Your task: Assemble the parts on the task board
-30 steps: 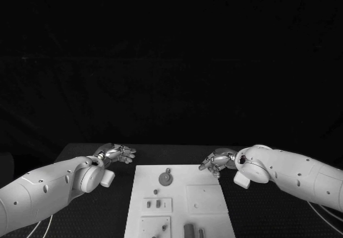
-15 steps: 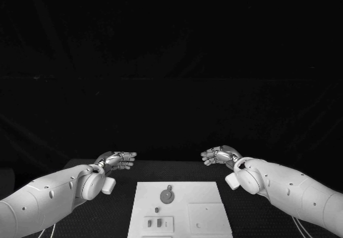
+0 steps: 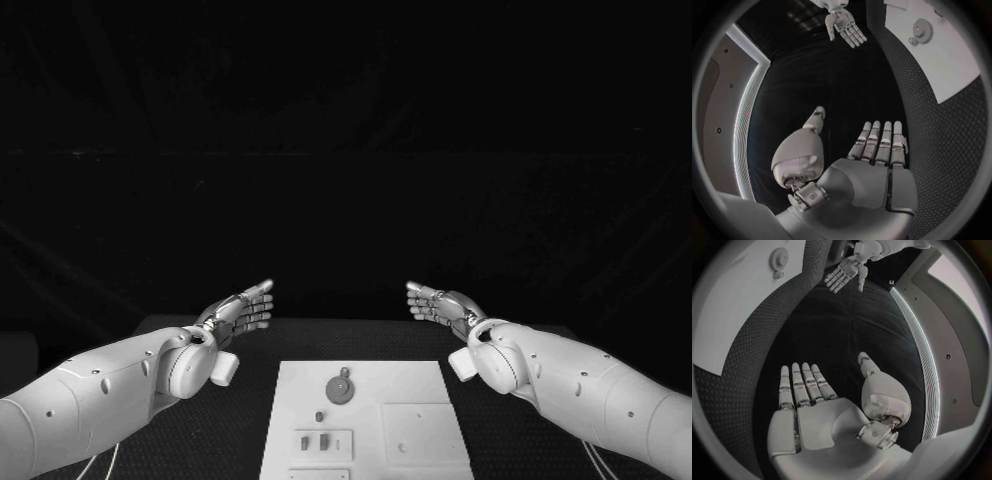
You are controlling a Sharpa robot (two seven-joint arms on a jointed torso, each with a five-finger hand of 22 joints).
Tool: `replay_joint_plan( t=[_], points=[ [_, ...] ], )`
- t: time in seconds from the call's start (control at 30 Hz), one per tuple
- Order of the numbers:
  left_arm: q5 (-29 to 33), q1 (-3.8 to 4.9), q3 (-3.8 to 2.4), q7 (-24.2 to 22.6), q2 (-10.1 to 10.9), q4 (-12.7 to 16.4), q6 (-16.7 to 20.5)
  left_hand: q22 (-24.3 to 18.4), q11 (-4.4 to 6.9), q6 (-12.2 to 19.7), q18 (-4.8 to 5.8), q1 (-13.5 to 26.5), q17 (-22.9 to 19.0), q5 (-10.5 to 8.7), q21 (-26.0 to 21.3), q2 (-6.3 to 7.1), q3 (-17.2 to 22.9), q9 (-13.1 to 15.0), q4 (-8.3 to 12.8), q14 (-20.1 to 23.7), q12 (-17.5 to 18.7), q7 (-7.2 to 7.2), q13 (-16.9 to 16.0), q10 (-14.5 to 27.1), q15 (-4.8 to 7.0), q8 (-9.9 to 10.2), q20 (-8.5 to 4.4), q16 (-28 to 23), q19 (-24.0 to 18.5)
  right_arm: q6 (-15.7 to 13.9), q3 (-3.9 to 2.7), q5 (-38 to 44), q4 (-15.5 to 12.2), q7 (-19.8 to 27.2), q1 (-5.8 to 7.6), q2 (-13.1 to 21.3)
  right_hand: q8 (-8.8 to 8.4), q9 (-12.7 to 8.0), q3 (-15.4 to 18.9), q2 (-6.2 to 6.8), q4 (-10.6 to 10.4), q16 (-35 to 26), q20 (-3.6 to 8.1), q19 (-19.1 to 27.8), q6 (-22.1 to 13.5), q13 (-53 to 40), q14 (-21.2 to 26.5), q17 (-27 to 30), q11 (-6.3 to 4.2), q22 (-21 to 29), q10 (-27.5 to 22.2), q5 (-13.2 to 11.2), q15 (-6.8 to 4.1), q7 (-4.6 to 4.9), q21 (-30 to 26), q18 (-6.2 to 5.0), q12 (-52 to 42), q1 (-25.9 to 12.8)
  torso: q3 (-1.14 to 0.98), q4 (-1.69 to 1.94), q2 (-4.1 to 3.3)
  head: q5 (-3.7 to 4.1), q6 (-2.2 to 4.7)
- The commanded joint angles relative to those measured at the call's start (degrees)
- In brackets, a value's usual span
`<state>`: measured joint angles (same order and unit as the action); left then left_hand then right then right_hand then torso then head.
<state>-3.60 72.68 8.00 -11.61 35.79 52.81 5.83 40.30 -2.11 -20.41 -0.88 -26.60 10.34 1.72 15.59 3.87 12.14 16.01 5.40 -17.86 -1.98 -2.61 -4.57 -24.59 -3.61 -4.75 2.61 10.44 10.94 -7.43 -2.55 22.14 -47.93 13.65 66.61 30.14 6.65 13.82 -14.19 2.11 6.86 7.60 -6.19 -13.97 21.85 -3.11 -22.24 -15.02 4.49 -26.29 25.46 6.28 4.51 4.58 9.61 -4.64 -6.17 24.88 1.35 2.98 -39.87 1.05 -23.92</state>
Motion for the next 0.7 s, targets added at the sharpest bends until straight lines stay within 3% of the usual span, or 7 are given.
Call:
replay_joint_plan(
  t=[0.03,0.17,0.27,0.33,0.43,0.57,0.7],
  points=[
    [0.22,-0.53,-0.38,-1.18,0.29,1.84,2.23,-40.3,2.11,20.41,0.88,26.6,-10.34,-1.72,-15.59,-3.87,-12.14,-16.01,-5.4,17.86,1.98,2.61,4.57,24.59,3.61,4.75,-2.61,-10.44,-10.94,-1.88,0.07,-1.16,-1.78,0.98,-0.25,0.55,-6.65,-13.82,14.19,-2.11,-6.86,-7.6,6.19,13.97,-21.85,3.11,22.24,15.02,-4.49,26.29,-25.46,-6.28,-4.51,-4.58,-9.61,4.64,6.17,-24.88,-0.12,-0.31,0.93,-0.09,-1.01],
    [0.65,-2.03,-1.33,-3.31,1.37,6.27,6.76,-40.3,2.11,20.41,0.88,26.6,-10.34,-1.72,-15.59,-3.87,-12.14,-16.01,-5.4,17.86,1.98,2.61,4.57,24.59,3.61,4.75,-2.61,-10.44,-10.94,-5.8,0.35,-3.52,-6.31,2.69,-0.95,2.13,-6.65,-13.82,14.19,-2.11,-6.86,-7.6,6.19,13.97,-21.85,3.11,22.24,15.02,-4.49,26.29,-25.46,-6.28,-4.51,-4.58,-9.61,4.64,6.17,-24.88,-0.42,-0.95,2.79,-0.32,-3.27],
    [1.04,-3.44,-2.23,-5.31,2.38,10.42,10.99,-40.3,2.11,20.41,0.88,26.6,-10.34,-1.72,-15.59,-3.87,-12.14,-16.01,-5.4,17.86,1.98,2.61,4.57,24.59,3.61,4.75,-2.61,-10.44,-10.94,-9.46,0.61,-5.73,-10.54,4.28,-1.6,3.6,-6.65,-13.82,14.19,-2.11,-6.86,-7.6,6.19,13.97,-21.85,3.11,22.24,15.02,-4.49,26.29,-25.46,-6.28,-4.51,-4.58,-9.61,4.64,6.17,-24.88,-0.69,-1.55,4.52,-0.54,-5.38],
    [1.45,-4.89,-3.15,-7.36,3.42,14.67,15.34,-40.3,2.11,20.41,0.88,26.6,-10.34,-1.72,-15.59,-3.87,-12.14,-16.01,-5.4,17.86,1.98,2.61,4.57,24.59,3.61,4.75,-2.61,-10.44,-10.94,-13.21,0.88,-7.99,-14.89,5.92,-2.27,5.11,-6.65,-13.82,14.19,-2.11,-6.86,-7.6,6.19,13.97,-21.85,3.11,22.24,15.02,-4.49,26.29,-25.46,-6.28,-4.51,-4.58,-9.61,4.64,6.17,-24.88,-0.92,-2.03,5.94,-0.71,-7.11],
    [1.96,-6.7,-4.3,-9.93,4.72,20.01,20.79,-40.3,2.11,20.41,0.88,26.6,-10.34,-1.72,-15.59,-3.87,-12.14,-16.01,-5.4,17.86,1.98,2.61,4.57,24.59,3.61,4.75,-2.61,-10.44,-10.94,-17.93,1.21,-10.83,-20.34,7.97,-3.11,7.01,-6.65,-13.82,14.19,-2.11,-6.86,-7.6,6.19,13.97,-21.85,3.11,22.24,15.02,-4.49,26.29,-25.46,-6.28,-4.51,-4.58,-9.61,4.64,6.17,-24.88,-1.12,-2.49,7.26,-0.88,-8.72],
    [2.67,-9.22,-5.9,-13.51,6.53,27.43,28.37,-40.3,2.11,20.41,0.88,26.6,-10.34,-1.72,-15.59,-3.87,-12.14,-16.01,-5.4,17.86,1.98,2.61,4.57,24.59,3.61,4.75,-2.61,-10.44,-10.94,-24.83,1.71,-15.0,-28.32,10.98,-4.34,9.79,-6.65,-13.82,14.19,-2.11,-6.86,-7.6,6.19,13.97,-21.85,3.11,22.24,15.02,-4.49,26.29,-25.46,-6.28,-4.51,-4.58,-9.61,4.64,6.17,-24.88,-1.31,-2.88,8.42,-1.02,-10.13],
    [3.1,-10.73,-6.87,-15.66,7.62,31.9,32.92,-40.3,2.11,20.41,0.88,26.6,-10.34,-1.72,-15.59,-3.87,-12.14,-16.01,-5.4,17.86,1.98,2.61,4.57,24.59,3.61,4.75,-2.61,-10.44,-10.94,-29.57,2.04,-17.85,-33.8,13.04,-5.18,11.69,-6.65,-13.82,14.19,-2.11,-6.86,-7.6,6.19,13.97,-21.85,3.11,22.24,15.02,-4.49,26.29,-25.46,-6.28,-4.51,-4.58,-9.61,4.64,6.17,-24.88,-1.35,-2.98,8.69,-1.05,-10.46]
  ],
)
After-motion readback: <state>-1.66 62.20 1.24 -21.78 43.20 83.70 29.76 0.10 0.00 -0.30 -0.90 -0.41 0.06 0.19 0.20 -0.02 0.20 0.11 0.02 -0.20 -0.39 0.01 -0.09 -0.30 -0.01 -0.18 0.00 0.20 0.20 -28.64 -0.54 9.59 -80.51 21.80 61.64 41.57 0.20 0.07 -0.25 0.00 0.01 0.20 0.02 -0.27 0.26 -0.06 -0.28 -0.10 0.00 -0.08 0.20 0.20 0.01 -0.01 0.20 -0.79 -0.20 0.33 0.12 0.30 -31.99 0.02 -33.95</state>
